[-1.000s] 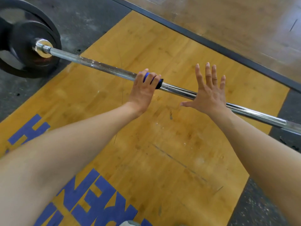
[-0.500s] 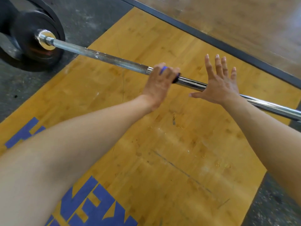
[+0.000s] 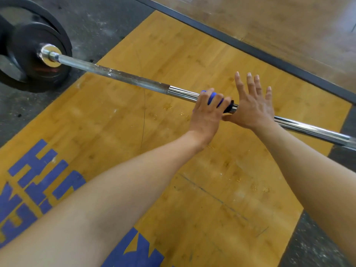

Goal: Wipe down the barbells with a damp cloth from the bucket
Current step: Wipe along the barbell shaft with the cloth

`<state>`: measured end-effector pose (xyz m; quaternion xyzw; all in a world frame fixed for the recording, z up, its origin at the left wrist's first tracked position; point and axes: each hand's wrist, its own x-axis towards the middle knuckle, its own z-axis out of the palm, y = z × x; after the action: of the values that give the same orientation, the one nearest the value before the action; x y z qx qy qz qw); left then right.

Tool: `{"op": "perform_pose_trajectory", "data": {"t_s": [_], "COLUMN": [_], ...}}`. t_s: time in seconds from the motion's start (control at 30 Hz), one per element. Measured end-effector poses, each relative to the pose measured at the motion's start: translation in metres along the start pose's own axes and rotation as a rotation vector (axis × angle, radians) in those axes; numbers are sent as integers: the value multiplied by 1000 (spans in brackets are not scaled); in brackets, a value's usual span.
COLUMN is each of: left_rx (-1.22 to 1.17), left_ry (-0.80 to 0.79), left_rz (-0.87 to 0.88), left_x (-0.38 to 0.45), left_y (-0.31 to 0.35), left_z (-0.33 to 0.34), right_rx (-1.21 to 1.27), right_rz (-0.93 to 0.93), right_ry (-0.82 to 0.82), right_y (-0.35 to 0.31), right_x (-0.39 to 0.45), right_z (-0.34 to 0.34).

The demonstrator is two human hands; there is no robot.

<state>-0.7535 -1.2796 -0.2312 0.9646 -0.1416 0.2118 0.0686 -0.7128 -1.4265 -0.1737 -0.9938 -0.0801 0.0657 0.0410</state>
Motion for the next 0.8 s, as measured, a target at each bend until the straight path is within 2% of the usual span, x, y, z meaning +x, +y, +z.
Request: {"op": "perform_pose_trajectory", "data": {"t_s": [0.1,0.23,0.3,0.4,0.47,0.6,0.67,0.73,0.8], "left_rx": [-64,46,60,14,14,66,53,6,-116], "left_ry": [65,25,9,64,81,10,9,-47,-198], "left_rz": [124,-41,-70,72,133,-46,-66,51,217], "left_x": [-4,-25,-30,-36,-41,-60,-65,-67,-66], "left_y": [1,-38,-26,4,-9,-60,-52,-31,-25], "left_z": [4,-14,-13,-7,-11,-30,-33,-41,-55], "right_rx": [10,-27,-50,-29,-31,-46,-53,-57,-64], "right_rz": [6,22,36,36,45,60,59,51,50], "right_ry": [8,-6,10,6,-19,-47,-53,-59,-53], "right_y": [-2,-9,-12,-16,-18,-26,-28,-33,-34], "right_x": [-9,-21,-27,-38,-45,-62,-69,-78,-87], "right_z": [1,1,4,5,3,4,4,5,8]}}
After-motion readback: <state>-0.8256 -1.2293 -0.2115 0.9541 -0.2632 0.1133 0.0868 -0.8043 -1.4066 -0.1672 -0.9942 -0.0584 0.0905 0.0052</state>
